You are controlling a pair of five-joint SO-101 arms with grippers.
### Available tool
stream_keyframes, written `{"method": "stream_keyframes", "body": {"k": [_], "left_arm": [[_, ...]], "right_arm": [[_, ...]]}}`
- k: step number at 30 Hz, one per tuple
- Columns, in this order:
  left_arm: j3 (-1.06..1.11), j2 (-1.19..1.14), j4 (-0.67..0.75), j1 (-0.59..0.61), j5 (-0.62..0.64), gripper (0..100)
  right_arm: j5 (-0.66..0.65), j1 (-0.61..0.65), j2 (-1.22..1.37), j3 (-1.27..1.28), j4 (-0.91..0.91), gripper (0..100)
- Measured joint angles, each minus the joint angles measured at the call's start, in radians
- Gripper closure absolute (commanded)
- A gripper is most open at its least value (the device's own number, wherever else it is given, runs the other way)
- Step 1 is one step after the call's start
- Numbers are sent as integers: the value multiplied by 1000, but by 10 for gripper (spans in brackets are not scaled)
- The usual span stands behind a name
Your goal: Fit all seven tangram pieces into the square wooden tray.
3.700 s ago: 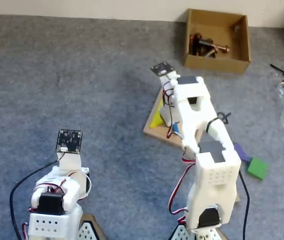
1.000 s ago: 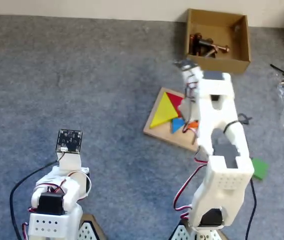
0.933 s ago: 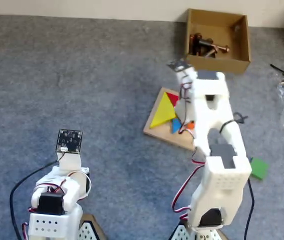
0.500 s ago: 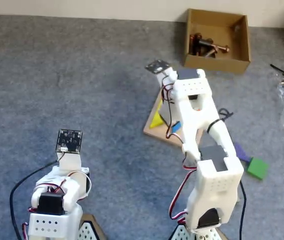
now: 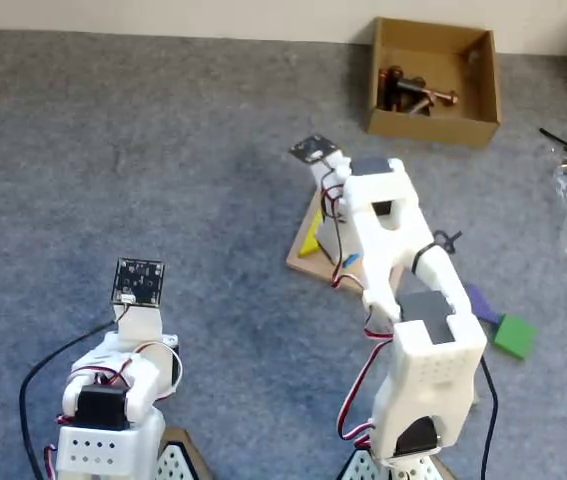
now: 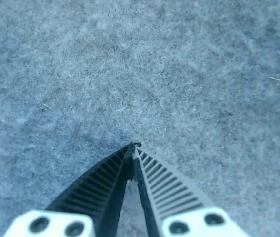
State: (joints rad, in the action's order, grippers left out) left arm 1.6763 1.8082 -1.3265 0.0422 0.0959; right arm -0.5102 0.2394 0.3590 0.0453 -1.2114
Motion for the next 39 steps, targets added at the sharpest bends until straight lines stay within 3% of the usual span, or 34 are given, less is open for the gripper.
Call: {"method": "stream_keyframes", "body": {"k": [34,39], "left_arm": [[0,0,0,0,0,995],[0,0,0,0,0,995]], "right_arm": [[-2,-155,0,0,95,993],[-2,-163,-32,-48,-14,993]]}}
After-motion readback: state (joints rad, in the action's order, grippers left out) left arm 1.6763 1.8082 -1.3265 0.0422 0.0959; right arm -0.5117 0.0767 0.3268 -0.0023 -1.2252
